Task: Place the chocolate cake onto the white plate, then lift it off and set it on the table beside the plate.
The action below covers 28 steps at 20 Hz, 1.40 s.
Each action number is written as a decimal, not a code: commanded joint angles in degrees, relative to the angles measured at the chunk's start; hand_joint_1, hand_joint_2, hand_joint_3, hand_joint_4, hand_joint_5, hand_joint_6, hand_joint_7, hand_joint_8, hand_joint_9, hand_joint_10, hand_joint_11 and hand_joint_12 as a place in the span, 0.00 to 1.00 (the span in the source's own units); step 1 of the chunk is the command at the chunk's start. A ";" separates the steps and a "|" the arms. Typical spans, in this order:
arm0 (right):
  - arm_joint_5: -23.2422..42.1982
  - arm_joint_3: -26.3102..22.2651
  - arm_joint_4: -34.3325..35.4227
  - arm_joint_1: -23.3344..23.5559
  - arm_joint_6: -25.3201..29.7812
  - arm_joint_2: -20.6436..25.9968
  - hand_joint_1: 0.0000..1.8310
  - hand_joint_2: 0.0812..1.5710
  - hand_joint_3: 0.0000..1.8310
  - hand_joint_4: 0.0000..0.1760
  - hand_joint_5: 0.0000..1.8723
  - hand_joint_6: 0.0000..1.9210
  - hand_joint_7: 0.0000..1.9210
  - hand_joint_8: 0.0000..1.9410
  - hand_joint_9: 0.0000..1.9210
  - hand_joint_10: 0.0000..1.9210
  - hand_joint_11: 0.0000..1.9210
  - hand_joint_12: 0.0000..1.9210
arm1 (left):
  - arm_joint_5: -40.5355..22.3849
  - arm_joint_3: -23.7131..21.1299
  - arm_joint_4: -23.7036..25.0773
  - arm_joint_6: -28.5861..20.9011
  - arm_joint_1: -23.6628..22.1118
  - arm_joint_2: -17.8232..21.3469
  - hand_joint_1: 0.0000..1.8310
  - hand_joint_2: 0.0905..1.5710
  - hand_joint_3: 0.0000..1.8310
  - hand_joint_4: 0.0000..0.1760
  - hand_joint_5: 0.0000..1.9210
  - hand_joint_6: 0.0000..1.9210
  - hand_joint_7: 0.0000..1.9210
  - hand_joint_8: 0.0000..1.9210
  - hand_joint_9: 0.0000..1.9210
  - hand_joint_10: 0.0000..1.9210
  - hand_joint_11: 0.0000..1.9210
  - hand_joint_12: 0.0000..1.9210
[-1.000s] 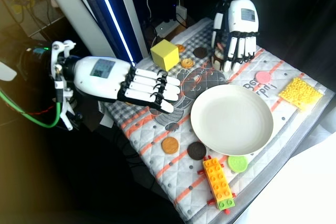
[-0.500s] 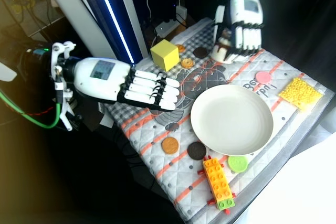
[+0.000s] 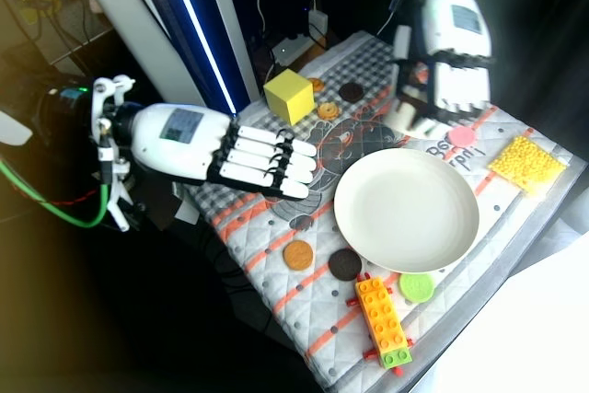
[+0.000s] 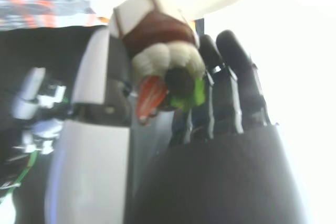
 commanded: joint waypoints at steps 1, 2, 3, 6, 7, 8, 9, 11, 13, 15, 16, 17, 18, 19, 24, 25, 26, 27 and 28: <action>6.61 0.47 0.86 0.54 -0.19 0.24 0.34 0.80 0.00 0.00 0.00 0.00 0.00 0.00 0.00 0.00 0.00 0.29 | -3.97 0.88 -0.96 -0.20 -1.08 -0.58 0.66 0.71 0.00 0.00 0.12 0.46 0.11 0.41 0.11 0.57 0.08 0.86; 6.61 0.53 0.86 0.56 -0.19 0.19 0.34 0.79 0.00 0.00 0.00 0.00 0.00 0.00 0.00 0.00 0.00 0.20 | -3.31 1.85 -1.31 -0.20 -1.31 -1.30 0.70 0.69 0.00 0.00 0.16 0.47 0.12 0.45 0.13 0.63 0.15 0.88; 6.61 0.59 0.86 0.57 -0.19 0.11 0.32 0.80 0.00 0.00 0.00 0.00 0.00 0.00 0.00 0.00 0.00 0.10 | -2.19 3.32 -1.57 -0.20 -1.56 -2.63 0.70 0.69 0.00 0.00 0.15 0.50 0.11 0.50 0.14 0.67 0.17 0.89; 6.59 0.63 0.86 0.56 -0.17 0.11 0.33 0.81 0.00 0.00 0.00 0.00 0.00 0.00 0.00 0.00 0.00 0.00 | 0.28 6.08 -8.99 8.11 -1.70 -5.72 0.61 0.71 0.00 0.00 0.11 0.63 0.06 0.66 0.09 0.79 0.13 0.93; 6.59 0.68 0.86 0.55 -0.17 0.10 0.33 0.81 0.00 0.00 0.00 0.00 0.00 0.00 0.00 0.00 0.00 0.00 | 0.98 7.31 -9.71 8.11 -1.75 -7.00 0.62 0.70 0.00 0.00 0.10 0.64 0.06 0.66 0.11 0.79 0.16 0.93; 6.59 0.71 0.86 0.55 -0.17 0.05 0.33 0.81 0.00 0.00 0.00 0.00 0.00 0.00 0.00 0.00 0.01 0.00 | 1.45 8.13 -9.89 8.11 -1.82 -7.97 0.62 0.69 0.00 0.00 0.10 0.63 0.06 0.67 0.12 0.79 0.16 0.94; 6.58 0.72 0.87 0.55 -0.17 0.04 0.34 0.81 0.00 0.00 0.00 0.00 0.00 0.00 0.00 0.00 0.01 0.01 | 1.87 9.11 -9.89 8.14 -1.91 -9.15 0.64 0.68 0.00 0.00 0.12 0.59 0.10 0.62 0.14 0.74 0.15 0.91; 6.57 0.80 0.88 0.55 -0.16 -0.09 0.33 0.81 0.00 0.00 0.00 0.00 0.00 0.00 0.00 0.00 0.02 0.01 | 2.25 11.25 -10.62 8.13 -1.91 -11.40 0.66 0.68 0.00 0.00 0.16 0.49 0.12 0.53 0.12 0.69 0.09 0.92; 6.56 0.98 0.88 0.55 -0.16 -0.34 0.33 0.81 0.00 0.00 0.00 0.00 0.00 0.00 0.00 0.00 0.00 0.17 | 2.35 13.21 -12.03 8.12 -1.91 -13.51 0.60 0.67 0.00 0.00 0.16 0.47 0.14 0.49 0.12 0.66 0.11 0.88; 6.54 1.04 0.88 0.53 -0.14 -0.42 0.32 0.81 0.00 0.00 0.00 0.00 0.00 0.00 0.00 0.00 0.00 0.27 | 2.33 14.66 -13.42 8.12 -1.91 -14.96 0.63 0.70 0.00 0.00 0.13 0.52 0.13 0.39 0.11 0.57 0.07 0.85; 6.54 1.04 0.88 0.47 -0.13 -0.42 0.32 0.81 0.00 0.00 0.00 0.00 0.00 0.00 0.00 0.00 0.00 0.32 | 2.59 15.24 -13.67 8.12 -1.90 -15.61 0.64 0.71 0.00 0.00 0.15 0.47 0.14 0.34 0.12 0.55 0.09 0.84; 6.54 1.04 0.88 0.46 -0.12 -0.42 0.32 0.81 0.00 0.00 0.00 0.00 0.00 0.00 0.00 0.00 0.00 0.40 | 2.89 15.86 -13.86 8.12 -1.76 -16.31 0.62 0.71 0.00 0.00 0.17 0.45 0.16 0.34 0.14 0.58 0.13 0.84; 6.54 1.06 0.88 0.46 -0.12 -0.42 0.33 0.80 0.00 0.00 0.00 0.00 0.00 0.00 0.00 0.00 0.00 0.41 | 2.93 16.07 -14.07 8.12 -1.61 -16.60 0.61 0.71 0.00 0.00 0.18 0.34 0.16 0.28 0.13 0.54 0.11 0.82; 6.54 1.06 0.88 0.45 -0.12 -0.42 0.32 0.80 0.00 0.00 0.00 0.00 0.00 0.00 0.00 0.00 0.00 0.39 | 2.93 16.09 -14.10 8.12 -1.59 -16.60 0.61 0.71 0.00 0.00 0.19 0.22 0.17 0.18 0.12 0.47 0.08 0.83; 6.53 1.07 0.93 0.38 -0.11 -0.43 0.33 0.79 0.00 0.00 0.00 0.00 0.00 0.00 0.00 0.00 0.00 0.39 | 2.66 16.09 -14.57 8.12 -1.36 -16.91 0.41 0.68 0.00 0.79 0.01 0.00 0.00 0.00 0.00 0.00 0.00 0.37; 6.53 1.07 0.93 0.36 -0.09 -0.43 0.32 0.80 0.00 0.00 0.00 0.00 0.00 0.00 0.00 0.00 0.00 0.42 | 2.59 16.06 -14.60 8.12 -1.33 -16.92 0.40 0.67 0.00 0.92 0.00 0.00 0.00 0.00 0.00 0.00 0.00 0.24; 6.54 1.06 0.98 0.29 0.00 -0.43 0.34 0.79 0.00 0.00 0.00 0.00 0.00 0.00 0.00 0.00 0.00 0.42 | 2.39 16.06 -15.04 8.12 -1.17 -17.04 0.38 0.65 0.00 0.98 0.00 0.00 0.00 0.00 0.00 0.00 0.00 0.09; 6.54 1.07 1.04 0.28 0.03 -0.43 0.34 0.79 0.00 0.00 0.00 0.00 0.00 0.00 0.00 0.00 0.00 0.33 | 2.38 16.14 -15.40 8.12 -1.01 -17.17 0.38 0.65 0.00 1.00 0.00 0.00 0.00 0.00 0.00 0.00 0.00 0.02; 6.54 1.07 1.08 0.26 0.03 -0.43 0.33 0.80 0.00 0.00 0.00 0.00 0.00 0.00 0.00 0.00 0.00 0.27 | 2.36 16.09 -15.47 8.13 -0.91 -17.22 0.39 0.64 0.00 1.00 0.00 0.00 0.00 0.00 0.00 0.00 0.00 0.00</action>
